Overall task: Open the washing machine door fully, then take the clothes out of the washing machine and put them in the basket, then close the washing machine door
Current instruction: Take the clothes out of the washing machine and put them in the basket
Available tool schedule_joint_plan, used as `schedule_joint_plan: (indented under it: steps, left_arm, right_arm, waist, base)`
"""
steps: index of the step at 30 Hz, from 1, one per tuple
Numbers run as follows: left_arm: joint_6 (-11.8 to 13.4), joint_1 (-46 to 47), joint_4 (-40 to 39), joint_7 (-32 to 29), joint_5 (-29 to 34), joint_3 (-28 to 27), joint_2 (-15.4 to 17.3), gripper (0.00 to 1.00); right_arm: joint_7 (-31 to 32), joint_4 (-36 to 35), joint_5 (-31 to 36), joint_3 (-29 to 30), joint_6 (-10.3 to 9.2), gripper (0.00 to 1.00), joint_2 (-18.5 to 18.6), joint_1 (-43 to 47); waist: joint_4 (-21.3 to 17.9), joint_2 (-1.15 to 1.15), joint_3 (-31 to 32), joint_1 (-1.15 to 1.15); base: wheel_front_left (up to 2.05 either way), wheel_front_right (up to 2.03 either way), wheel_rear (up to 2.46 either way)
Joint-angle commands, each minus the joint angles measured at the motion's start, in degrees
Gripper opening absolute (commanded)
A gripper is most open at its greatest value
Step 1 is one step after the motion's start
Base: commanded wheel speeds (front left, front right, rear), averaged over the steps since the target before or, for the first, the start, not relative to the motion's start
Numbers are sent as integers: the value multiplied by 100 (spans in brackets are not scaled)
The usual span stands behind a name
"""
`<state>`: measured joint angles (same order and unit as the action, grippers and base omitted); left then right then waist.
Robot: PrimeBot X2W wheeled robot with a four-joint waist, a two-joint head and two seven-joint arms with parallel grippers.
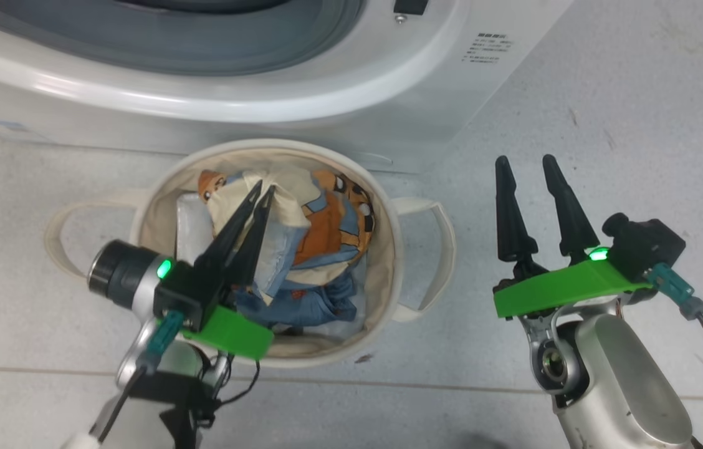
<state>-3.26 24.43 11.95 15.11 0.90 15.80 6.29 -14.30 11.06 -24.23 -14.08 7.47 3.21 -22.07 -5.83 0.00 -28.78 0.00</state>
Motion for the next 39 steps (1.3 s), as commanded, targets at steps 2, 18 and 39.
schedule_joint_plan:
  steps: [2, 18, 39]
  left_arm:
    - [59, 290, 147, -11, 14, -130, 123, 0]
    - [451, 1083, 2206, -11, -25, -22, 254, 0]
    - [514, 394, 1516, -11, -267, -145, 194, 100]
  right_arm:
    - [-70, -220, 47, -91, 2, 100, -34, -54]
    - [-70, -378, 131, -53, 2, 100, -34, -175]
    - [-70, -240, 138, -12, 2, 100, -34, -92]
  waist:
    - [-47, 0, -138, 0]
    - [-185, 0, -705, 0]
    - [188, 0, 68, 0]
  base:
    - [0, 0, 0]
    - [0, 0, 0]
    - [0, 0, 0]
